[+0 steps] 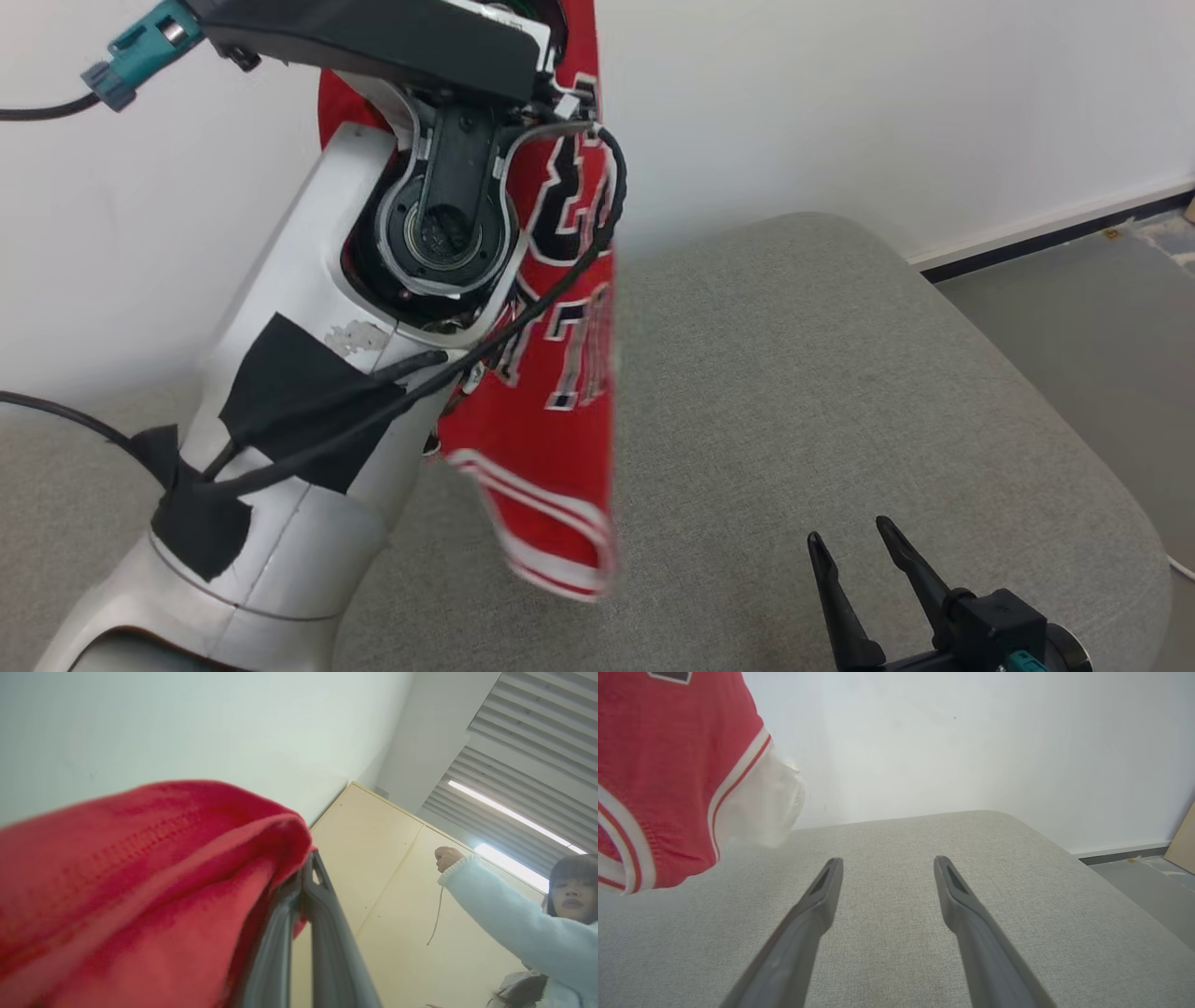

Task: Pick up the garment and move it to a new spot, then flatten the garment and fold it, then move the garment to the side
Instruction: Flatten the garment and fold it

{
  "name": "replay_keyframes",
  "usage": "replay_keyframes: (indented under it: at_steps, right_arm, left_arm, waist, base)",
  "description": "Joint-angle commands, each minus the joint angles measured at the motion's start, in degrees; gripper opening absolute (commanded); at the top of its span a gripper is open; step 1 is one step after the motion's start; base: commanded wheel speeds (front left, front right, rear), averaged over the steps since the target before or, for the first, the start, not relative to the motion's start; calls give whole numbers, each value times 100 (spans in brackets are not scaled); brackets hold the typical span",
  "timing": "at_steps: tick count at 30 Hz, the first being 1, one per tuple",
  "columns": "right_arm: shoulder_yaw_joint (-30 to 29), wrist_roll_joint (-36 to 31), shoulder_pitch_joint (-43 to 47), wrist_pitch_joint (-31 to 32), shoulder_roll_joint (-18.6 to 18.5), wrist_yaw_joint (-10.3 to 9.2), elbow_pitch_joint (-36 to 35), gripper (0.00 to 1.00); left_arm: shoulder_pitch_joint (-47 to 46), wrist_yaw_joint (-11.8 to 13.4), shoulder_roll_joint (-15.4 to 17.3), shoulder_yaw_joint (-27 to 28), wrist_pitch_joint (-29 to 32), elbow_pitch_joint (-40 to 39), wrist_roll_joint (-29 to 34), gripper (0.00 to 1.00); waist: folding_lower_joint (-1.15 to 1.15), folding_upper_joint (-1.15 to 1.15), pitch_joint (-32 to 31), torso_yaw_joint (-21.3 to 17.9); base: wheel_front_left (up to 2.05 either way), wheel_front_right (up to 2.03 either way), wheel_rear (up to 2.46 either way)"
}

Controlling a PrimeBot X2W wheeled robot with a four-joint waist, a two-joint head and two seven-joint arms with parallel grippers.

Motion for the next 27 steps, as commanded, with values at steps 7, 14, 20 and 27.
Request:
replay_keyframes:
  at_steps: [7,14,20,27]
  right_arm:
    - [-91,41,33,-69,59,-12,9,100]
    - [-51,8,-117,-59,47,-12,-39,100]
    - [19,2,-202,-5,40,-12,-51,100]
    - [0,102,-256,200,-64,-12,-85,100]
  left_arm:
    - [352,247,229,230,-261,778,779,0]
    - [1525,864,492,1441,-272,1751,2611,0]
    - [2424,832,488,1912,-275,2518,3370,100]
    - [3176,234,502,2497,-276,2387,4084,100]
  waist:
    - [1,0,181,294]
    - [1,0,400,535]
    - [1,0,499,551]
    - [1,0,504,659]
  base:
    - [0,0,0]
    - [0,0,0]
    - [0,0,0]
    - [0,0,0]
